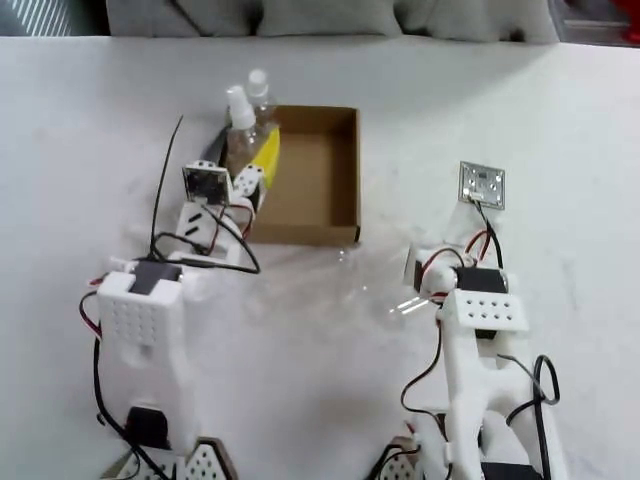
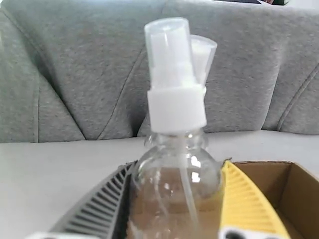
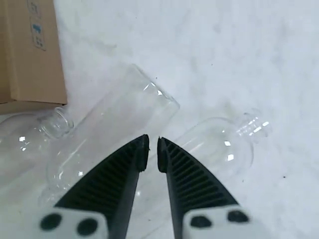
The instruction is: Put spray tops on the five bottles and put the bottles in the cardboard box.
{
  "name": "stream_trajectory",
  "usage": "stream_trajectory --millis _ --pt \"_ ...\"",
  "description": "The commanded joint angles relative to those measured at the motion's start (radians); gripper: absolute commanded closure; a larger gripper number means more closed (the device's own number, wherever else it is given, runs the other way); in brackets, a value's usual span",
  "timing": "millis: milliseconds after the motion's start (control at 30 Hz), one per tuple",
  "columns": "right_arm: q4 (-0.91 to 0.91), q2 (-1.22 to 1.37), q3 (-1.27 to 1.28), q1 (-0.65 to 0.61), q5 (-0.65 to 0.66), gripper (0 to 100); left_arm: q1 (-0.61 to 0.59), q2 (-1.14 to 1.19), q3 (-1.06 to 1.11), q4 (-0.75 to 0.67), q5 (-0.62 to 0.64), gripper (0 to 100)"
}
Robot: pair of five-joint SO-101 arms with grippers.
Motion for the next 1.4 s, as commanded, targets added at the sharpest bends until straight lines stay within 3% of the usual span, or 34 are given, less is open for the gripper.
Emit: stream_trajectory --millis 0,300,467,633,967,1267,1367 --pt "-0.018 -0.021 -0.006 0.002 0.002 97.8 -0.007 -0.022 -0.037 0.003 0.015 76" --pt "-0.018 -0.024 -0.006 0.002 0.002 97.8 -0.012 -0.022 -0.037 0.008 0.014 75" --pt "-0.018 -0.025 -0.006 0.004 0.002 97.8 -0.012 -0.022 -0.035 0.020 0.015 69" --pt "-0.018 -0.021 -0.006 0.004 0.086 97.8 -0.012 -0.024 -0.037 0.044 0.015 69" --pt "-0.018 -0.021 -0.006 0.004 0.095 97.8 -0.015 -0.030 -0.034 0.044 0.015 69" --pt "-0.018 -0.021 -0.006 0.004 0.098 97.8 -0.013 -0.243 0.147 0.052 0.017 69" --pt "-0.018 -0.021 -0.006 0.004 0.098 97.8 -0.016 -0.280 0.152 0.120 0.015 69"
